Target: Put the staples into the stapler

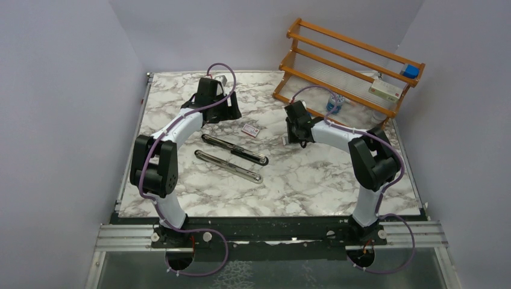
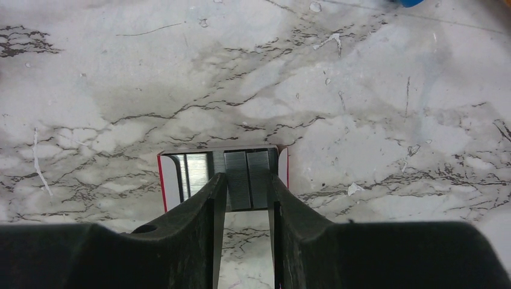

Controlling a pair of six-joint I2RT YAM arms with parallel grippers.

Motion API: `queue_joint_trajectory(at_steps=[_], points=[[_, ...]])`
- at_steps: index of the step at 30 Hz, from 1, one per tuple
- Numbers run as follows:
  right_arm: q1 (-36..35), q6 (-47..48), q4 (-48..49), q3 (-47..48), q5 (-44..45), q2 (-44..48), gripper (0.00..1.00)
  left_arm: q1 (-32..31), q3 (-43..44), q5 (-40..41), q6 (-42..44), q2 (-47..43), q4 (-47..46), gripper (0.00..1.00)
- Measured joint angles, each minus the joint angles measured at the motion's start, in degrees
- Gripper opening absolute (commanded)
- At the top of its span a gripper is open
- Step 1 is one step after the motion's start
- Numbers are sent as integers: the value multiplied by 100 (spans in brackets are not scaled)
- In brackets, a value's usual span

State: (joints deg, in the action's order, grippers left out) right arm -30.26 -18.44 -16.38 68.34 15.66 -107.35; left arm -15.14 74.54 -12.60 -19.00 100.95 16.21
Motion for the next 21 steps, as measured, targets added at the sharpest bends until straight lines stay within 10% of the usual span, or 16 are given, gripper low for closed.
queue_joint_trajectory(at_steps=[21], points=[[76,120,245,-61,-675,9,38,0,0,0,0,2,0,78]])
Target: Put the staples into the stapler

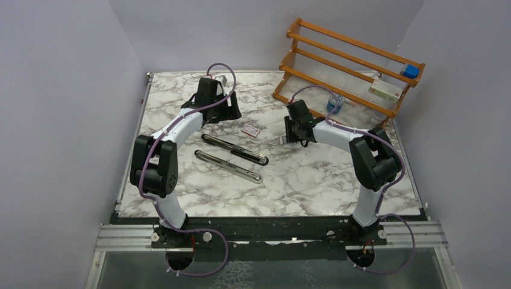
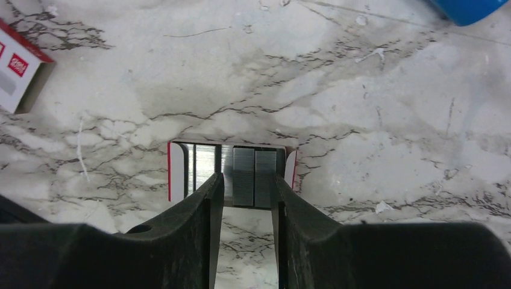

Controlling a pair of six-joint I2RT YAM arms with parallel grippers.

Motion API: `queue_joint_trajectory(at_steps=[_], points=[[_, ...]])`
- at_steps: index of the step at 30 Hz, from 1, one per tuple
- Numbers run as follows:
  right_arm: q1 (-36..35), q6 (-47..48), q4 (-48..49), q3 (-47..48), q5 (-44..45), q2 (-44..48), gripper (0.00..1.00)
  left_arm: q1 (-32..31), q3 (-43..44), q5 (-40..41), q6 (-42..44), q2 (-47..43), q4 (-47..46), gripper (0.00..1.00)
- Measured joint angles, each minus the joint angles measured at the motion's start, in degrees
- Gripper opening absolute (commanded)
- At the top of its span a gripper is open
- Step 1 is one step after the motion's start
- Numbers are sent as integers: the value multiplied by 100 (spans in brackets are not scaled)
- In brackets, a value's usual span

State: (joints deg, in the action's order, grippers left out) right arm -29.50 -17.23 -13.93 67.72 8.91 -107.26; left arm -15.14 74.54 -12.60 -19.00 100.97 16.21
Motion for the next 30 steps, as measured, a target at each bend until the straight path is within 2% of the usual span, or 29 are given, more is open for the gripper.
queue_joint_trajectory(at_steps=[8,15,22,26,30], points=[[0,44,437,-490,-481,358,38,0,0,0,0,7,0,78],[0,81,728,-708,-404,809,38,0,0,0,0,50,2,78],[0,81,708,-691,-306,813,40,-28,0,-15,13,50,2,79],[0,59,553,-605,-24,754,41,-339,0,-7,48,50,-2,78],[66,11,466,-608,107,754,42,-1019,94,-4,42,155,-4,78]])
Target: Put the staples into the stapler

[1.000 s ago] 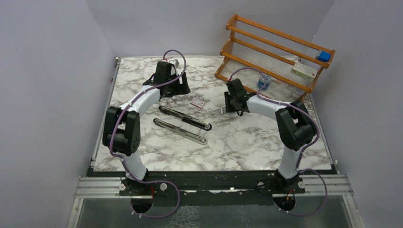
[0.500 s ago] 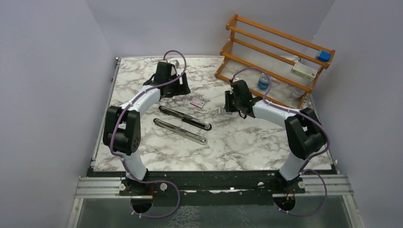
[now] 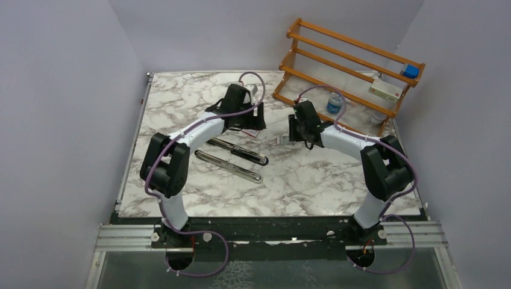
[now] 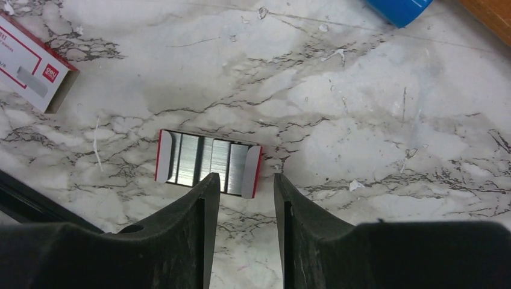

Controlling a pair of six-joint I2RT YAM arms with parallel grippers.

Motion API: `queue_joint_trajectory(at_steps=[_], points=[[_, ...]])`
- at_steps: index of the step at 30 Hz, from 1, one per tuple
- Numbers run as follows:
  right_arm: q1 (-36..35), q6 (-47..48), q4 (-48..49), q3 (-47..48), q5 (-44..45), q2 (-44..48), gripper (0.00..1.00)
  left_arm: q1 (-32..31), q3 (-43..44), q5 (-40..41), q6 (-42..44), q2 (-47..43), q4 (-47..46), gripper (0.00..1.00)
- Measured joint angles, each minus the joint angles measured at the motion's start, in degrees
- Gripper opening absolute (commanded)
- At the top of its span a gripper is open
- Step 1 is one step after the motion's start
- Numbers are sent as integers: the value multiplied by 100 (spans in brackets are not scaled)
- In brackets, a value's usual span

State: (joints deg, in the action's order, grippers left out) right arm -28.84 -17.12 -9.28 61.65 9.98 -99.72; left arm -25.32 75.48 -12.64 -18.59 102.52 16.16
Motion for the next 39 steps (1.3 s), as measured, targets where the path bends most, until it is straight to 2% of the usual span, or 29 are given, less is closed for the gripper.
queue_joint_trajectory(at_steps=[5,13,21,31,36,39], points=[[238,-87,76,-83,-234,0,45,-634,404,-11,-98,433,0,77],[463,-149,129,-264,-734,-46,45,-962,852,184,-264,1110,26,72],[610,-219,275,-476,-1038,-46,45,-1049,942,201,-422,1683,81,66],[640,-247,378,-649,-1215,155,45,-1054,1071,205,-476,1773,52,65],[640,-232,407,-649,-1217,422,42,-1054,1027,236,-487,1773,-42,56],[640,-236,413,-649,-1217,527,42,-1051,1021,236,-531,1773,-72,54]])
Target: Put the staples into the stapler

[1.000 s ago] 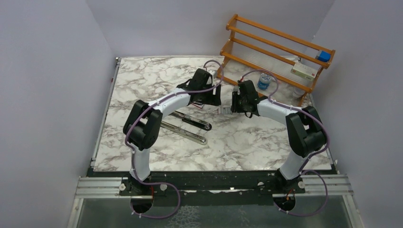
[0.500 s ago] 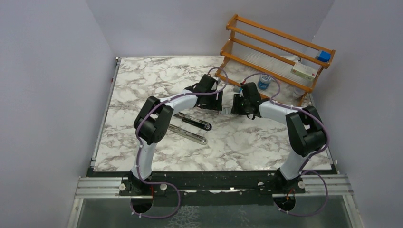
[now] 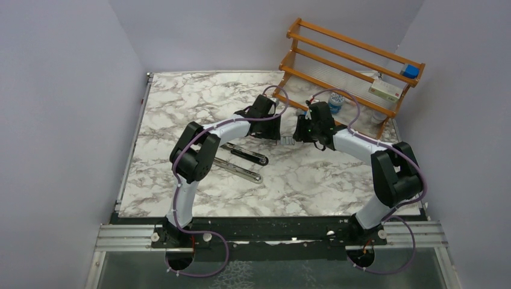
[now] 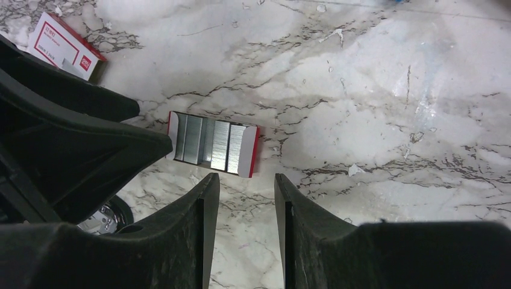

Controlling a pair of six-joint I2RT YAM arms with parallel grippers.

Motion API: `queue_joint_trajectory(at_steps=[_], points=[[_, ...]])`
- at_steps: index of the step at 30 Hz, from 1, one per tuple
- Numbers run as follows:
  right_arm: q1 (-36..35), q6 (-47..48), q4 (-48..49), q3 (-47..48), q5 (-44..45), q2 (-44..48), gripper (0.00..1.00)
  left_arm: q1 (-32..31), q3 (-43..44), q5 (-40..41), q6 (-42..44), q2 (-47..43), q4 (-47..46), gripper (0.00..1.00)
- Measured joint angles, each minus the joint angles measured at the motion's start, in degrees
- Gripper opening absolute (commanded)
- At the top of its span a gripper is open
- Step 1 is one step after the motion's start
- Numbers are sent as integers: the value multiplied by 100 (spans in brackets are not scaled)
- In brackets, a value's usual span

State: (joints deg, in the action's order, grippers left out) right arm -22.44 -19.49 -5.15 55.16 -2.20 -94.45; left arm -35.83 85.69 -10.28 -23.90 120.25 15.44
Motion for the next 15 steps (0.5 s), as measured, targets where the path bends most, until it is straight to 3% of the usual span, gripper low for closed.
queue_joint_trajectory(at_steps=[15], points=[[-20,-26,-50,2,-4,9,42,-9,-118,98,-245,0,-208,47]])
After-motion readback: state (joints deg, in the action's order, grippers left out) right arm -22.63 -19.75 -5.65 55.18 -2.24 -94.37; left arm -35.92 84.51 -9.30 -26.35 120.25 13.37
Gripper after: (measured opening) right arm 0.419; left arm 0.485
